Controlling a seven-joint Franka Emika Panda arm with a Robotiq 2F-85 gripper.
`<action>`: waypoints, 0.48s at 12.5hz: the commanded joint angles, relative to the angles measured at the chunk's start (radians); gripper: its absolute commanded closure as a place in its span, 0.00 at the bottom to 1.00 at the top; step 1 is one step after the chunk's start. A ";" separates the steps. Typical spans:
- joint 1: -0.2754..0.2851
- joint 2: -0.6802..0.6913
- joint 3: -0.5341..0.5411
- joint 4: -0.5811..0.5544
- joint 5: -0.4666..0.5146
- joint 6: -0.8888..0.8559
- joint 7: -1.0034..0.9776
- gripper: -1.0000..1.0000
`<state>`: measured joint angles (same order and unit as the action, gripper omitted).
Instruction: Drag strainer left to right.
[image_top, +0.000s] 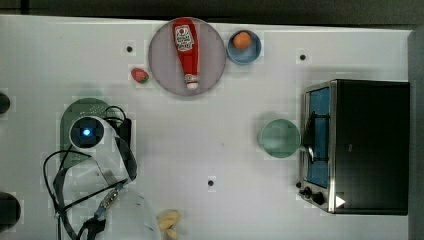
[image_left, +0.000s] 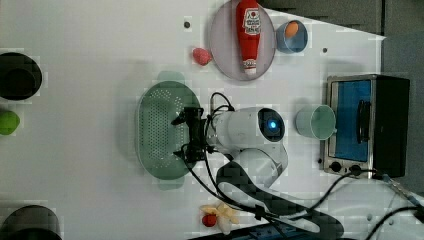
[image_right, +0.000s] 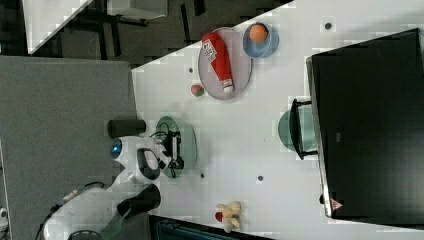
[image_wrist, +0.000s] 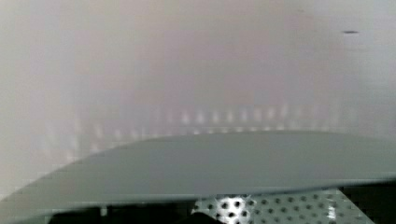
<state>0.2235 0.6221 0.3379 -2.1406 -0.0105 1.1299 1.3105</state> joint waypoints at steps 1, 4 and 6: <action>0.089 -0.044 -0.064 0.026 0.001 -0.008 0.030 0.00; 0.090 -0.048 -0.101 0.018 0.001 -0.014 0.022 0.00; 0.085 -0.060 -0.117 0.006 0.001 -0.021 0.017 0.00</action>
<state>0.3157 0.5952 0.2527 -2.1211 0.0106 1.1191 1.3184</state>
